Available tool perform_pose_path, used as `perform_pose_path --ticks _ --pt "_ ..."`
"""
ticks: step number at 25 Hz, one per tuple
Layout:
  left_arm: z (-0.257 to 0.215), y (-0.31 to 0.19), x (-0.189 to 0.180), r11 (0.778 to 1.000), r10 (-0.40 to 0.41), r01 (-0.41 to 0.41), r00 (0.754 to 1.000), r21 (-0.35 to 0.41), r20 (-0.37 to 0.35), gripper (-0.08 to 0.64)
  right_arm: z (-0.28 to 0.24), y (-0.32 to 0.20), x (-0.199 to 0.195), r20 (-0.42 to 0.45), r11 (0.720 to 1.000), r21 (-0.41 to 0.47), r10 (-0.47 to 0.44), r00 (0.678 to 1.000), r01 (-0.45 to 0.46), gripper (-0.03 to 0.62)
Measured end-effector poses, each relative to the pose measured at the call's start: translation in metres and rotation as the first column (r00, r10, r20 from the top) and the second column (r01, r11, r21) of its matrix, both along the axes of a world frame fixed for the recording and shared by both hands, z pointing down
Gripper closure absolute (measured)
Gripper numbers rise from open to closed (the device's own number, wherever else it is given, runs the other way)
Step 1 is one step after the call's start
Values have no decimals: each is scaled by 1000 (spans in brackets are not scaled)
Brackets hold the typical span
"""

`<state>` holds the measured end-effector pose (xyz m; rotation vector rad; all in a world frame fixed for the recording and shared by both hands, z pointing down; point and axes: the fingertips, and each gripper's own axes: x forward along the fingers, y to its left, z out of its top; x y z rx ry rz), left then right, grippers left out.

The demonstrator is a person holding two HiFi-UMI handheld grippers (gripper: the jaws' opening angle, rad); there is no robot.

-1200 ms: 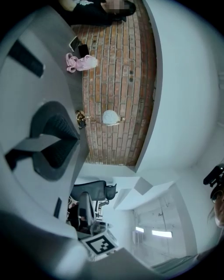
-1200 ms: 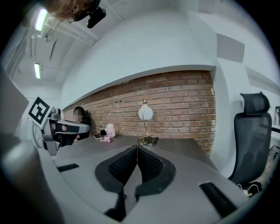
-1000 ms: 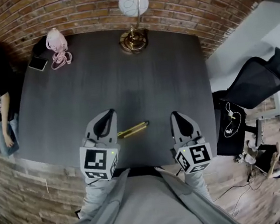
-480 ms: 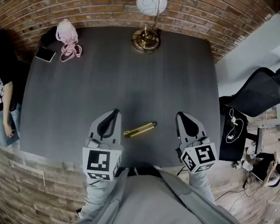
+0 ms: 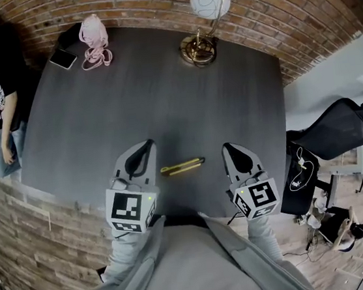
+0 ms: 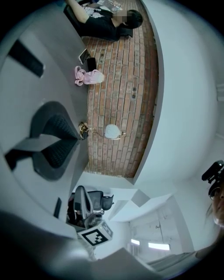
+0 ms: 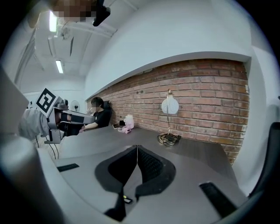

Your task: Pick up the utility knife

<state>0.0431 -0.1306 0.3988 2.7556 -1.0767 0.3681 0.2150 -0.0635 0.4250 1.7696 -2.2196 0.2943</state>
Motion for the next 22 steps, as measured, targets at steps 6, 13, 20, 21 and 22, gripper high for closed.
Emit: perform_pose_path --ticks 6,13,20,21,22 --pt "7 0 -10 999 -32 32 999 -8 4 540 26 -12 -22 16 980 -93 -175 984 176 574" --pt "11 -3 -26 997 -78 78 997 -11 12 540 59 -21 -45 19 934 -183 -307 952 305 572" --pt "19 -1 -34 994 -105 105 994 -30 16 540 93 -22 -69 35 861 -270 -438 898 430 571" --pt "20 0 -35 994 -107 107 994 -33 16 540 99 -21 -72 47 848 -281 -456 889 450 551" --pt "21 1 -35 993 -109 109 994 -35 16 540 105 -20 -76 54 831 -295 -478 877 471 502"
